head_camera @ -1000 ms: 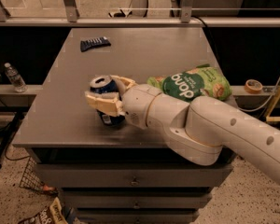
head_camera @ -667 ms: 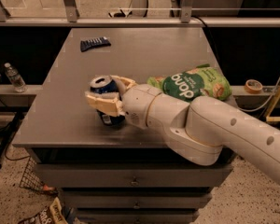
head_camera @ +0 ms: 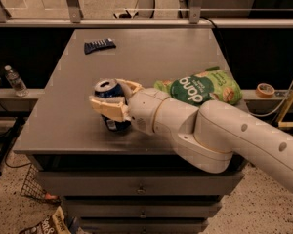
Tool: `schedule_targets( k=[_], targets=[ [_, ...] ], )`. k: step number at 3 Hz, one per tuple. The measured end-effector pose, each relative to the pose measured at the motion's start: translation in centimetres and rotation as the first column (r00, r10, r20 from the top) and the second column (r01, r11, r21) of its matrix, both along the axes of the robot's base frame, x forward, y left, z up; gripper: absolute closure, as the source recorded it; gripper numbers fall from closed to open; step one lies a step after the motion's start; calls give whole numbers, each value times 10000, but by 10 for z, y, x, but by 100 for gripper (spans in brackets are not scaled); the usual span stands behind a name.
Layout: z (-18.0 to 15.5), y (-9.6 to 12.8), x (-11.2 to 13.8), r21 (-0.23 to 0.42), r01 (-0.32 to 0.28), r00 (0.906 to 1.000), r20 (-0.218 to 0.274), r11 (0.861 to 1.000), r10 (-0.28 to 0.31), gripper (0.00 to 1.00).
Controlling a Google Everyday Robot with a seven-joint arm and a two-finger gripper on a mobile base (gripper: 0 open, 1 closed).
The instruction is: Place pepsi can upright
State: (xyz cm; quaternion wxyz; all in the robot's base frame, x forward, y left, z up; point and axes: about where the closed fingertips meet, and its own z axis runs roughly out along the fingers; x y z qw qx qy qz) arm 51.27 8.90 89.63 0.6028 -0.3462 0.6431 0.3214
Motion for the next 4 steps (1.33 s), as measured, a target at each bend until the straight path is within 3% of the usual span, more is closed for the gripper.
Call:
schedule_targets(
  k=[1,2,3,4],
  targets=[
    [0,0,0,1,0,10000,1,10000,0,100],
    [18,-11,12,541,330,9980,528,9980,-359,100],
    [38,-23,27,1217,670,9900,1152,9903,-811,100],
    [47,-30,34,1433,923,9819,1514,9854,-1140,100]
  ],
)
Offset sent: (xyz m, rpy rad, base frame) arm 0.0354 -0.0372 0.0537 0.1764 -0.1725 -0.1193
